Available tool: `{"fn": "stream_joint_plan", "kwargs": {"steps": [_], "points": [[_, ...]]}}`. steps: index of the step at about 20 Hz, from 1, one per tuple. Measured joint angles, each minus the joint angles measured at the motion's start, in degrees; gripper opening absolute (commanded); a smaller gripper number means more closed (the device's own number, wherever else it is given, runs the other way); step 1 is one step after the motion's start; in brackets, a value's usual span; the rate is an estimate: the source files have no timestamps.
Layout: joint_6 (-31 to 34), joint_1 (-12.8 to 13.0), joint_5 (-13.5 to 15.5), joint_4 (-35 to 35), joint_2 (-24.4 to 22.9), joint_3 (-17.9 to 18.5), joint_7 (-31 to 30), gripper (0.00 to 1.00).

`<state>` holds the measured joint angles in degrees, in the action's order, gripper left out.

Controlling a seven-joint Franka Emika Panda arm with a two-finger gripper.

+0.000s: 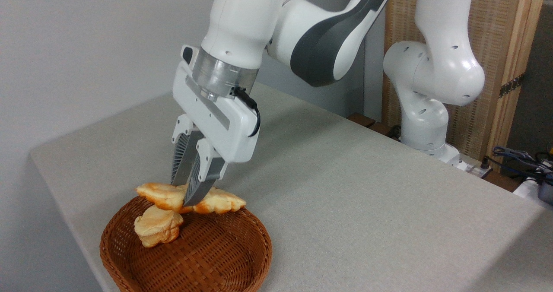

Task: Put bread into the basket
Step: 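Lift the braided loaf and carry it over the basket, then lower the loaf into the basket and open the gripper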

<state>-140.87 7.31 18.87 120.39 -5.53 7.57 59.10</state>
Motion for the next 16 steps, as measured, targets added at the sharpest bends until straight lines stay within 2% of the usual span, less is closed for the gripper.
{"fn": "stream_joint_plan", "kwargs": {"steps": [1,4,16], "points": [[-0.9,0.0,1.1,0.0,0.5,0.0,-0.7,0.99],[-2.8,0.0,4.2,0.0,1.3,0.0,-1.2,1.0],[-2.9,0.0,4.5,0.0,1.7,0.0,-1.5,1.0]]}}
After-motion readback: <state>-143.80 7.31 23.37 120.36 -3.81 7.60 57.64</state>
